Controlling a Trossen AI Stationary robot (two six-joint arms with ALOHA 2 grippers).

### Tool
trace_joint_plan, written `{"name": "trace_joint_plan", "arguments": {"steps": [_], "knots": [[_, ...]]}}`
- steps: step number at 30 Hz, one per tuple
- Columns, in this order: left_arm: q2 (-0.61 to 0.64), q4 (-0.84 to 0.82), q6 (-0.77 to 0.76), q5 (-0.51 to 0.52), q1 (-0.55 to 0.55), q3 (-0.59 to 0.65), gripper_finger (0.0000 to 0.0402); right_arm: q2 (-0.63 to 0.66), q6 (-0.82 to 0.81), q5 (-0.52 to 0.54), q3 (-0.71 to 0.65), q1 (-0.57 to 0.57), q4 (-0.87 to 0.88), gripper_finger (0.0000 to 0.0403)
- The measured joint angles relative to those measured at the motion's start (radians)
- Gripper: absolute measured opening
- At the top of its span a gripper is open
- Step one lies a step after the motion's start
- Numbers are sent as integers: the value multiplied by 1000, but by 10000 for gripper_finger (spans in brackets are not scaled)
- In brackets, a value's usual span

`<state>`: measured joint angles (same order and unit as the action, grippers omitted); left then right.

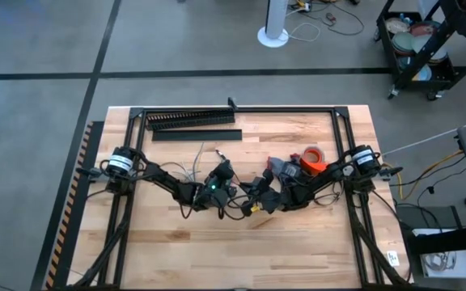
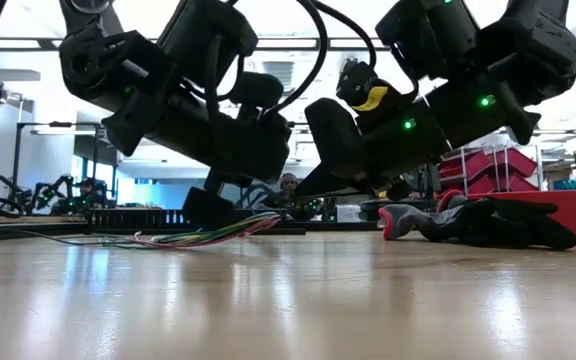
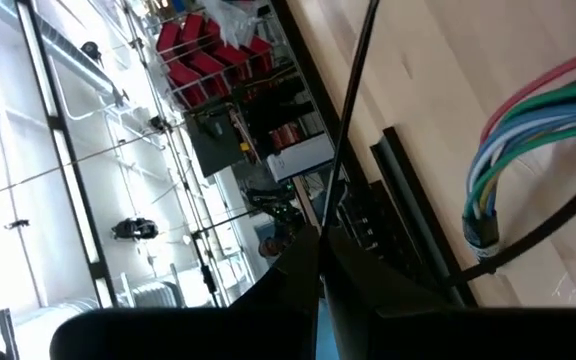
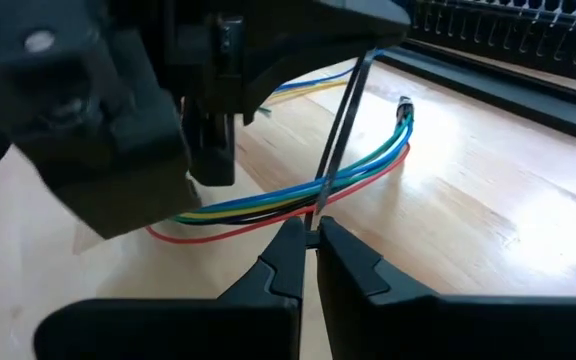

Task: Ziptie cables
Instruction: Wrap the black zip tie on the cable

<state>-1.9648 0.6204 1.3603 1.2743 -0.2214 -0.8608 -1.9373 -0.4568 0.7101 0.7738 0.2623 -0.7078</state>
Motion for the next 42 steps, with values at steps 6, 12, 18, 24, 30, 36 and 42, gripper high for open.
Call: {"name": "trace_joint_plan", "arguments": {"steps": [6,12,18,24,30,36,42], "knots": [[0,0,-17,-3,0,0,0,0,39,10,0,2,-5,0],[0,0,-19,-7,0,1,0,-58,83,60,-7,6,-55,0],[0,0,-19,-7,-1,1,0,-173,168,75,-13,27,-284,0],[0,0,13,-18,-5,7,0,-266,216,78,-35,32,-483,0],[1,1,123,-80,-5,11,0,-318,223,79,-39,32,-570,0],[1,7,222,-117,-5,11,0,-325,240,77,-52,34,-647,0],[1,16,258,-137,3,-5,0,-324,283,58,-51,34,-690,0]]}}
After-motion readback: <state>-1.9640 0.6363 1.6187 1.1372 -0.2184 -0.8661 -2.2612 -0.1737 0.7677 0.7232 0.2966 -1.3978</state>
